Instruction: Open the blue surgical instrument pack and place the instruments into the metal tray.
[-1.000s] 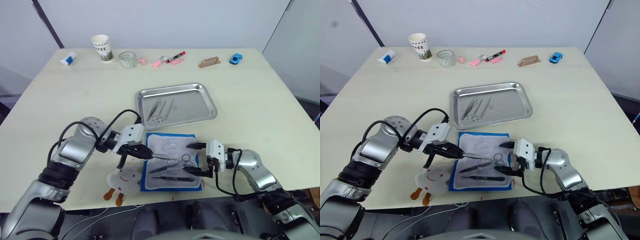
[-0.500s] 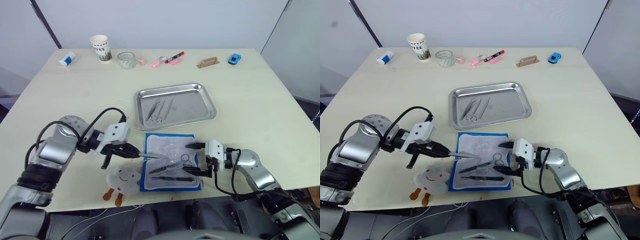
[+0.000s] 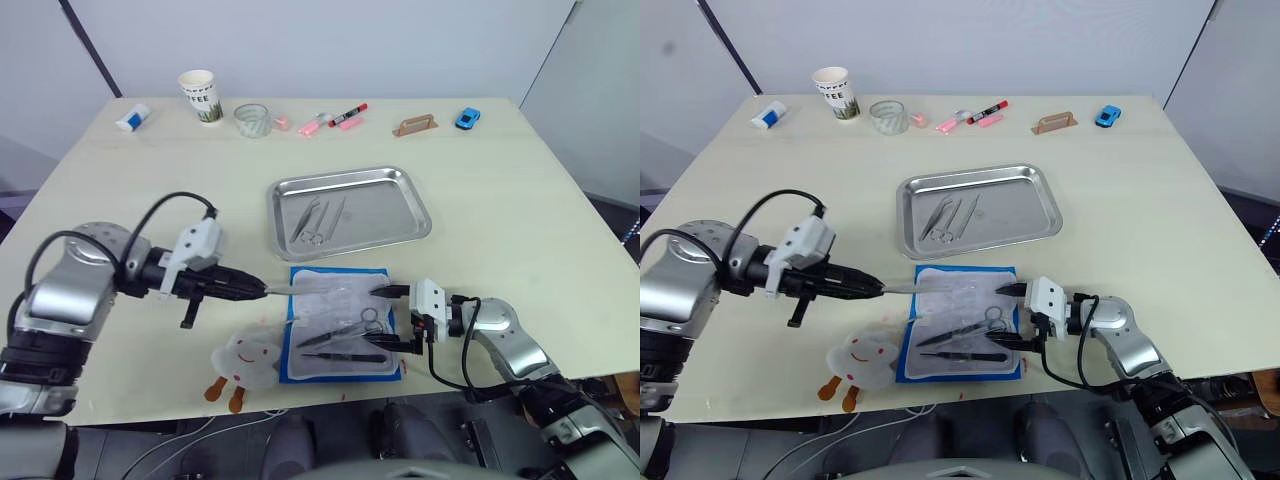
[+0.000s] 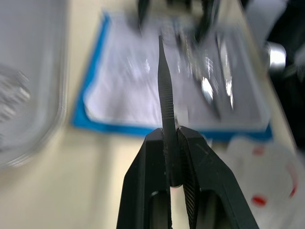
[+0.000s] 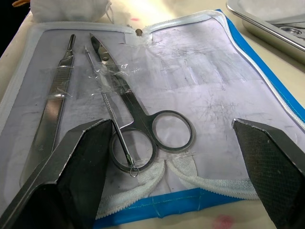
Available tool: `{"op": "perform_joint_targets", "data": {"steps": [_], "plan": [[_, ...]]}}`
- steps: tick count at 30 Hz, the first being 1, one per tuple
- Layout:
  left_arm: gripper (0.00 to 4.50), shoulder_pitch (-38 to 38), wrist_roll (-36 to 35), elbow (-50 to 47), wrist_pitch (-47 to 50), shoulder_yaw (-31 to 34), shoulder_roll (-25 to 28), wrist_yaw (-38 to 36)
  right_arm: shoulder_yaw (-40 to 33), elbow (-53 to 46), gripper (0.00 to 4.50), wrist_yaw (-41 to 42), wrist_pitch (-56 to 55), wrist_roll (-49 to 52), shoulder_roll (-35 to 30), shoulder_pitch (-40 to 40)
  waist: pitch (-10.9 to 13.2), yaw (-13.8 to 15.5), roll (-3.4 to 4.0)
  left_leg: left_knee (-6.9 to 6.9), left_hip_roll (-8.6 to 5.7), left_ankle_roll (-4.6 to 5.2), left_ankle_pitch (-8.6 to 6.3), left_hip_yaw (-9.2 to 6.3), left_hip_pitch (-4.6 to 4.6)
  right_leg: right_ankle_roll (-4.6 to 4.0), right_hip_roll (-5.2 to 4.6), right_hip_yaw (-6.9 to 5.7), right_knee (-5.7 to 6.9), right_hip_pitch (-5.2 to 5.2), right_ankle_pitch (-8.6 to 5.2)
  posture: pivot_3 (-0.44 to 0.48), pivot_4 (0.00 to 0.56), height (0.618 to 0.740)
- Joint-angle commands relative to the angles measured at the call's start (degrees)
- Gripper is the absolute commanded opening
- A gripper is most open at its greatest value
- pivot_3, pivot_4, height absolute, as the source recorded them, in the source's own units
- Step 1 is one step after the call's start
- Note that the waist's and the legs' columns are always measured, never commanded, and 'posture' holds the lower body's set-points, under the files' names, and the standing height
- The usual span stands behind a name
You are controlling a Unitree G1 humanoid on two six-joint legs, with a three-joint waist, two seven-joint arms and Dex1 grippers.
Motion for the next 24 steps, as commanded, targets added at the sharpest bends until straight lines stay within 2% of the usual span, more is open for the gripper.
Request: {"op": "perform_joint_targets", "data": {"steps": [1,3,8,12,19,24], "plan": [[0.05,-1.49,-4.08,-3.55,5.50,3.59,-1.89,4.87,1.76,11.19,4.39,-3.09,3.32,-6.88,-1.03,2.06,0.00,0.03,-0.01,0.00,0.00,0.00,0.00,0.00,0.00,0.00,0.01,0.01,0.00,0.00,0.00,0.000,0.150,0.725],[0.05,-2.93,-4.43,-4.73,7.57,3.99,-4.98,10.42,1.76,11.23,4.39,-3.05,3.29,-6.87,-1.03,2.06,-0.04,0.17,-0.07,0.01,0.01,0.00,0.00,-0.02,0.01,0.00,0.05,0.02,0.00,0.01,0.00,0.000,0.150,0.725],[0.05,-5.95,-3.30,-8.54,13.17,5.06,-15.95,29.52,1.64,11.14,4.39,-3.02,3.19,-6.86,-1.18,2.27,-0.08,0.08,-0.13,0.03,0.01,0.00,0.00,-0.02,-0.01,0.01,0.14,0.09,0.05,0.07,0.01,0.000,0.150,0.725],[0.05,-6.60,-0.43,-13.58,17.69,3.17,-24.89,44.63,1.58,10.95,4.39,-3.15,3.34,-6.80,-1.19,2.42,-0.10,0.04,-0.17,0.04,0.01,-0.01,0.00,0.03,0.00,0.22,0.15,0.19,0.10,0.07,0.13,0.000,0.150,0.725],[0.05,-12.90,9.44,-9.65,20.82,0.28,-40.77,69.53,1.50,11.07,4.39,-3.18,3.58,-6.85,-0.96,1.99,-0.26,0.17,-0.42,0.06,-0.03,-0.01,0.00,-0.04,0.02,0.24,0.15,0.19,0.10,0.19,0.16,0.000,0.150,0.725],[0.05,-14.34,14.47,-5.39,20.59,-2.63,-46.61,75.81,1.60,11.28,4.39,-3.08,3.50,-6.88,-1.08,1.65,-0.31,0.00,-0.45,0.01,-0.04,-0.02,0.00,-0.01,0.04,0.23,0.17,0.24,0.06,0.41,0.16,0.000,0.150,0.725]]}}
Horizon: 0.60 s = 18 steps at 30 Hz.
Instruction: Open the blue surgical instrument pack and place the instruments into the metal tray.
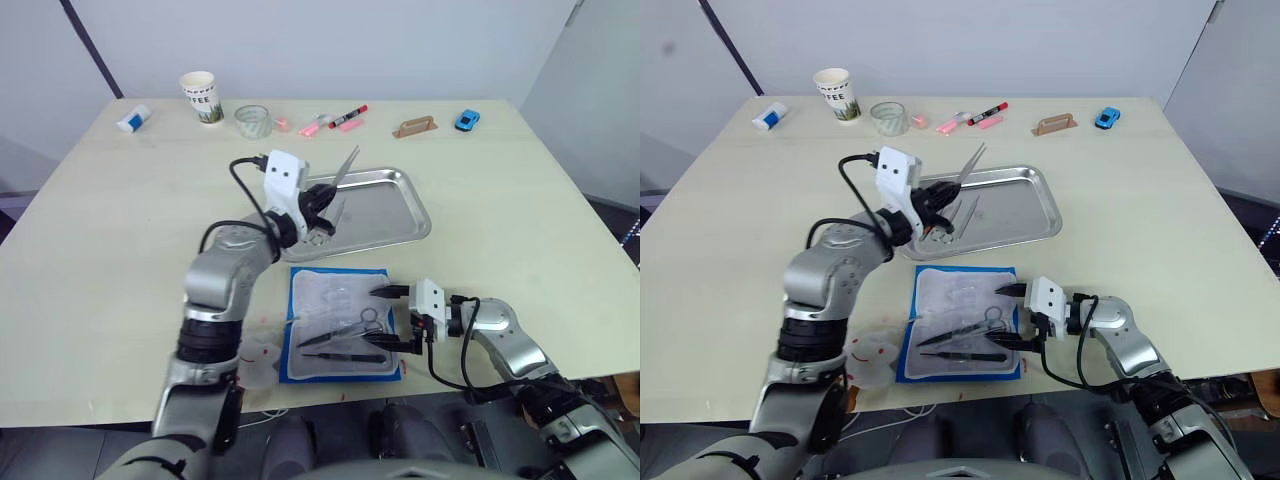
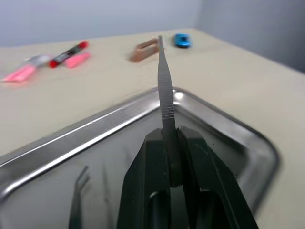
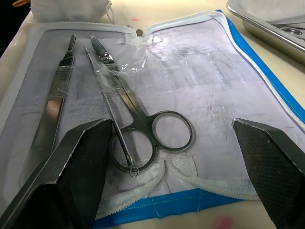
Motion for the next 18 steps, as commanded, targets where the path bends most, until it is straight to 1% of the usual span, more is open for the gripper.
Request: {"op": "perform_joint_targets", "data": {"steps": [1,5,10,14,18], "plan": [[0.05,-1.63,3.01,2.29,-0.66,-1.16,-2.43,3.93,1.49,10.51,4.39,-3.29,3.83,-6.85,-1.31,1.98,0.00,0.03,0.00,0.00,0.00,0.00,0.00,-0.02,0.00,0.00,0.01,-0.02,0.00,0.00,0.00,0.000,0.150,0.725],[0.05,-2.87,5.57,6.39,-0.50,-2.29,-4.26,6.15,1.55,10.57,4.39,-3.27,3.78,-6.87,-1.29,1.90,-0.01,0.03,-0.02,0.01,-0.01,0.00,0.00,-0.05,0.01,0.00,0.01,-0.05,0.00,-0.01,0.00,0.000,0.150,0.725],[0.05,-3.65,8.13,11.96,-2.59,-3.89,-5.93,6.41,1.55,10.64,4.39,-3.32,3.74,-6.88,-1.25,1.73,-0.02,0.04,-0.01,0.01,-0.02,-0.01,0.00,-0.05,0.01,0.01,0.01,-0.06,0.00,0.00,0.00,0.000,0.150,0.725],[0.05,-5.63,9.46,17.57,-4.68,-4.33,-7.48,6.48,1.57,10.72,4.39,-3.31,3.76,-6.89,-1.21,1.58,-0.02,0.03,-0.01,0.01,-0.02,-0.01,0.00,-0.07,0.01,0.01,0.01,-0.08,0.00,0.00,0.01,0.000,0.150,0.725],[0.05,-6.71,10.08,20.79,-5.51,-3.72,-8.66,6.92,1.59,10.45,4.39,-3.46,3.84,-6.88,-1.22,1.73,-0.01,0.00,0.01,0.01,-0.04,-0.01,0.00,-0.06,0.00,0.01,0.03,-0.08,0.00,0.00,0.01,0.000,0.150,0.725]]}}
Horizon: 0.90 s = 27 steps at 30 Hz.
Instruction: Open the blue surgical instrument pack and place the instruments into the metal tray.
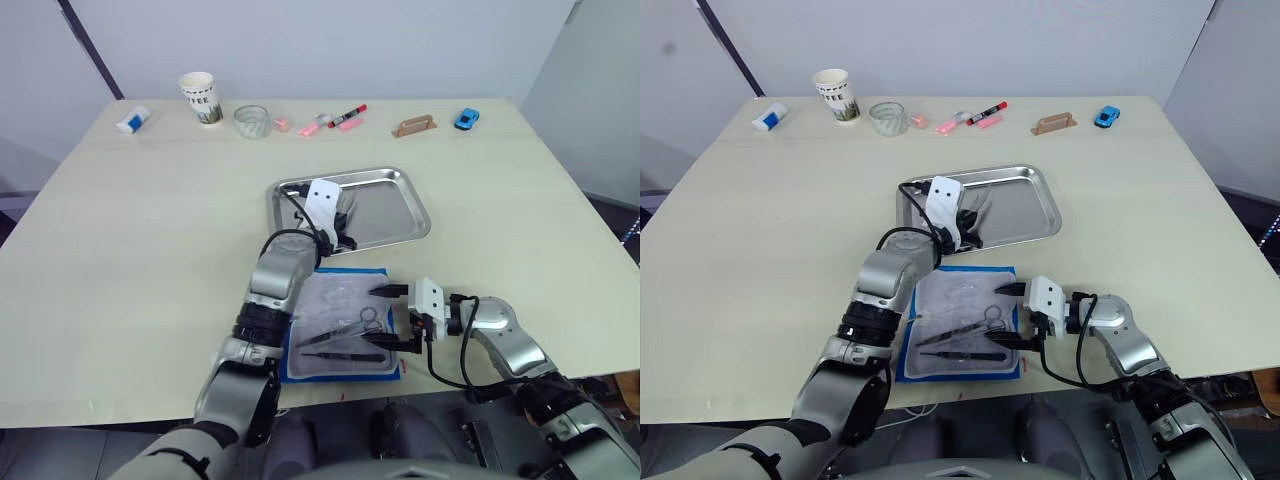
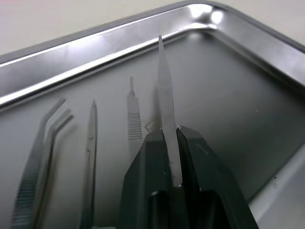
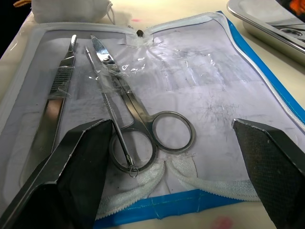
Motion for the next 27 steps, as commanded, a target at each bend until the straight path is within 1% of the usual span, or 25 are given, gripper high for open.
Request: {"op": "perform_joint_targets", "data": {"steps": [1,9,16,19,20,27], "plan": [[0.05,-1.98,1.00,1.49,-2.18,0.30,-0.84,0.45,1.46,10.27,4.39,-3.54,3.85,-6.86,-1.18,2.09,0.00,0.00,0.01,0.00,0.00,0.00,0.00,-0.01,0.00,0.00,-0.01,-0.01,0.00,0.00,0.00,0.000,0.150,0.725],[0.05,-2.85,1.31,4.33,-2.96,1.54,-1.37,1.21,1.35,10.21,4.39,-3.79,3.92,-6.81,-1.10,2.28,0.01,-0.01,0.01,0.00,0.00,0.00,0.00,-0.02,0.00,0.01,-0.01,-0.04,0.00,0.00,0.00,0.000,0.150,0.725],[0.05,-2.76,0.98,4.51,-3.08,2.18,-1.71,0.66,1.36,10.12,4.39,-3.94,3.86,-6.88,-1.03,2.31,0.01,-0.02,0.02,0.00,0.00,-0.01,0.00,-0.03,0.01,0.01,-0.01,-0.05,0.00,-0.01,0.00,0.000,0.150,0.725],[1.33,-2.70,1.69,4.23,-3.52,2.14,-1.70,1.27,1.38,10.11,4.39,-3.92,3.85,-6.89,-1.04,2.31,0.01,-0.02,0.02,0.00,0.00,-0.01,0.00,-0.04,0.01,0.01,-0.01,-0.06,0.00,-0.01,0.00,0.000,0.150,0.725],[1.61,-2.69,1.85,4.16,-3.65,2.10,-1.69,1.38,1.38,10.13,4.39,-3.90,3.86,-6.89,-1.04,2.30,0.02,-0.02,0.02,0.00,0.00,-0.01,0.00,-0.04,0.00,0.01,-0.02,-0.06,0.00,-0.01,0.00,0.000,0.150,0.725],[1.61,-2.07,1.40,1.79,-3.07,1.93,-1.13,-0.70,1.44,10.22,4.39,-3.90,3.79,-6.90,-0.95,2.29,0.02,-0.02,0.03,0.00,-0.01,-0.01,0.00,-0.04,0.01,0.01,-0.02,-0.06,-0.01,-0.01,0.00,0.000,0.150,0.725]]}}
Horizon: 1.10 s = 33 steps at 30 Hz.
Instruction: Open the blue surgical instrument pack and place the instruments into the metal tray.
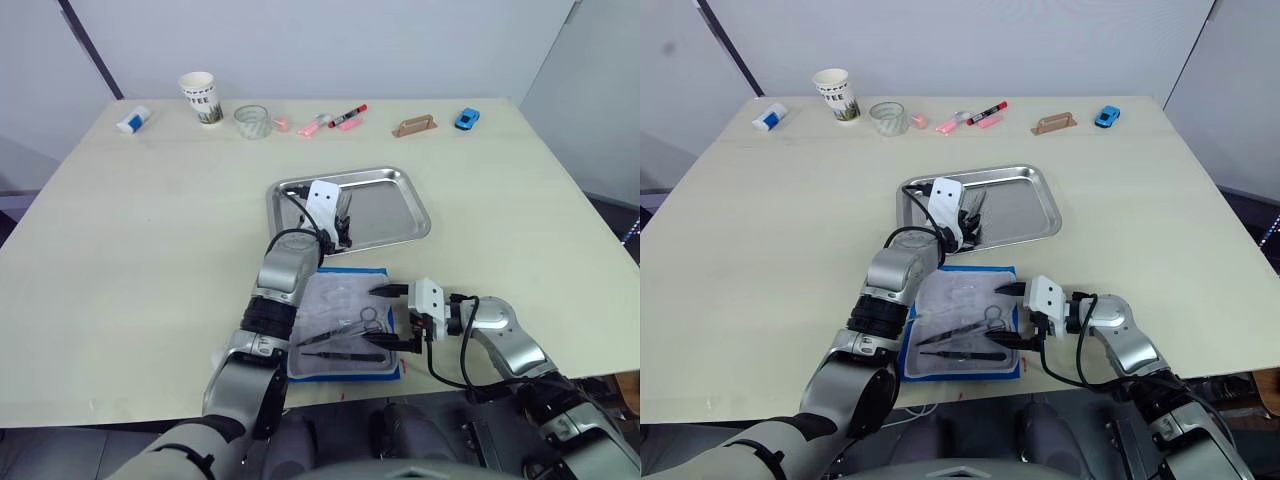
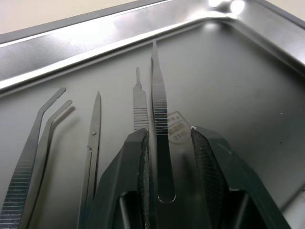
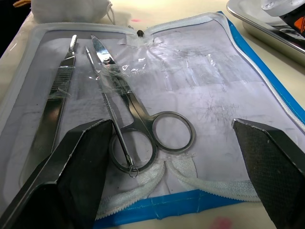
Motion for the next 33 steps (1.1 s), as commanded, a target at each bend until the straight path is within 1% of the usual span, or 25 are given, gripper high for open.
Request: {"op": "perform_joint_targets", "data": {"steps": [1,4,8,10,14,17,19,20,24,28,31,33], "plan": [[1.61,-0.58,-0.06,-4.13,-0.34,-0.20,0.44,-1.34,1.45,10.32,4.39,-3.90,3.76,-6.89,-0.92,2.22,0.00,-0.01,0.00,0.00,0.00,0.00,0.00,0.00,0.00,0.00,0.00,0.00,0.00,0.00,0.00,0.000,0.150,0.725],[1.61,-0.28,-0.76,-7.08,-0.35,0.01,1.34,-3.21,1.45,10.37,4.39,-4.02,3.69,-6.92,-0.87,2.28,0.01,-0.02,0.01,0.00,0.00,0.00,0.00,0.00,0.00,0.00,-0.01,0.00,0.00,0.00,0.00,0.000,0.150,0.725],[1.61,0.60,-2.91,-11.35,-2.44,0.22,4.48,-9.74,1.46,10.17,4.39,-4.17,3.77,-6.93,-0.82,2.45,0.02,-0.07,0.03,-0.01,0.00,-0.01,0.00,0.01,0.00,0.00,-0.02,0.01,0.00,0.00,0.00,0.000,0.150,0.725],[1.61,1.84,-5.65,-13.50,-6.59,0.70,7.89,-17.72,1.43,10.14,4.39,-4.20,3.80,-6.89,-0.79,2.49,0.02,-0.13,0.04,-0.01,0.01,-0.01,0.00,-0.01,0.00,-0.01,-0.04,-0.01,0.00,0.00,0.00,0.000,0.150,0.725],[1.61,5.42,-11.17,-15.90,-11.61,1.83,15.61,-32.93,1.39,10.18,4.39,-4.17,3.87,-6.86,-0.74,2.42,0.07,-0.19,0.14,-0.05,0.03,-0.02,0.00,0.02,0.01,-0.02,-0.06,0.00,-0.01,-0.01,-0.01,0.000,0.150,0.725],[1.61,8.76,-17.09,-16.73,-12.72,4.05,24.35,-47.41,1.21,10.15,4.39,-4.10,3.90,-6.80,-0.91,2.45,0.20,-0.30,0.36,-0.04,0.05,-0.03,0.00,0.02,0.05,-0.10,-0.08,-0.02,-0.03,-0.04,-0.06,0.000,0.150,0.725],[1.61,10.15,-19.46,-16.52,-13.36,4.76,28.45,-53.61,1.17,10.09,4.39,-4.11,3.96,-6.79,-0.94,2.49,0.24,-0.15,0.38,-0.03,0.07,-0.03,0.01,-0.05,0.05,-0.20,-0.08,-0.09,-0.03,-0.11,-0.11,0.000,0.150,0.725],[1.61,10.60,-19.88,-16.27,-14.01,4.84,29.71,-55.61,1.13,10.07,4.39,-4.11,3.98,-6.80,-0.94,2.52,0.23,-0.01,0.33,-0.02,0.07,-0.03,0.01,-0.08,0.04,-0.22,-0.08,-0.11,-0.04,-0.12,-0.12,0.000,0.150,0.725],[1.61,13.39,-20.81,-14.53,-18.99,4.54,35.72,-67.70,1.08,9.89,4.39,-3.94,4.02,-6.86,-0.92,2.77,0.23,-0.01,0.33,0.01,0.06,-0.02,0.00,-0.10,0.02,-0.26,-0.15,-0.15,-0.07,-0.12,-0.15,0.000,0.150,0.725],[1.61,14.43,-19.86,-12.23,-23.09,3.61,37.58,-73.94,1.15,9.83,4.39,-3.81,4.05,-6.84,-0.90,2.82,0.23,0.03,0.33,0.00,0.08,-0.01,0.00,-0.13,0.00,-0.28,-0.14,-0.16,-0.07,-0.15,-0.16,0.000,0.150,0.725],[2.46,15.73,-18.49,-10.53,-26.09,1.15,39.91,-80.68,1.09,9.79,4.39,-3.80,4.10,-6.79,-0.92,2.80,0.22,-0.03,0.33,0.00,0.09,-0.01,0.00,-0.08,-0.03,-0.28,-0.15,-0.12,-0.07,-0.30,-0.16,0.000,0.150,0.725],[3.37,15.62,-17.95,-8.84,-28.86,0.64,39.67,-82.15,1.00,9.85,4.39,-3.76,4.03,-6.75,-1.05,2.83,0.22,0.05,0.32,-0.02,0.11,0.00,0.00,-0.05,-0.04,-0.29,-0.14,-0.11,-0.07,-0.33,-0.16,0.000,0.150,0.725]]}}
